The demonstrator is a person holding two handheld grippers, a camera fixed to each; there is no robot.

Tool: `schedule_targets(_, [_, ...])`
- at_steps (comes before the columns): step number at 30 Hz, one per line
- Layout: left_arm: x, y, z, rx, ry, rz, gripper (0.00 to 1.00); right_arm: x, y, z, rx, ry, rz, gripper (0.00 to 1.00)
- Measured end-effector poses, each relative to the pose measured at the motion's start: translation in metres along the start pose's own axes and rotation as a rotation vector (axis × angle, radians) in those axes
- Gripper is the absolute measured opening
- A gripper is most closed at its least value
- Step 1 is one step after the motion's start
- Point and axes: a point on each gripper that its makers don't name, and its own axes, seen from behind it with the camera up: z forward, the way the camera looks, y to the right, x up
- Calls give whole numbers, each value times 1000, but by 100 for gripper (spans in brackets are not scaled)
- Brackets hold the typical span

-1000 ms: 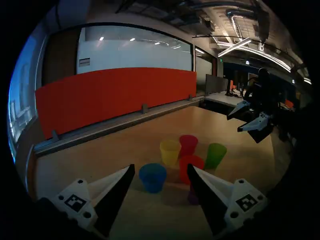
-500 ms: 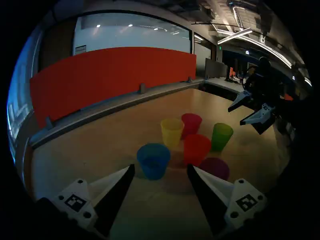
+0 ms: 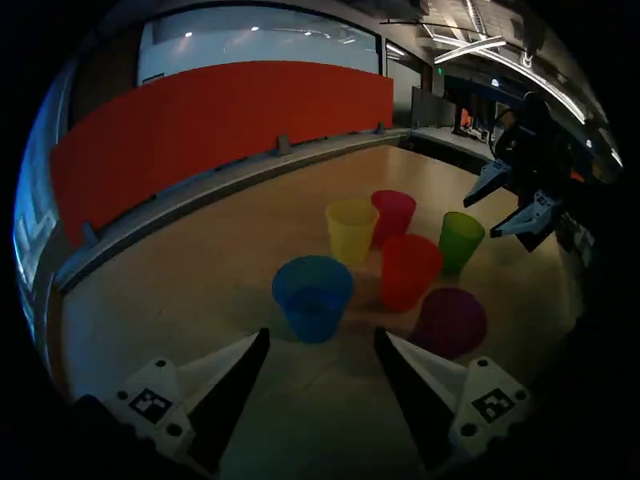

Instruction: Pour water

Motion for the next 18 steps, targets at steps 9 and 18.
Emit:
schedule_targets(9, [-3, -1, 17, -19, -28, 5, 97, -11, 2, 10, 3, -29, -8, 99])
schedule_targets(18, [-1, -6, 35, -35, -39, -14, 97, -16, 2, 22, 8, -52, -20, 99])
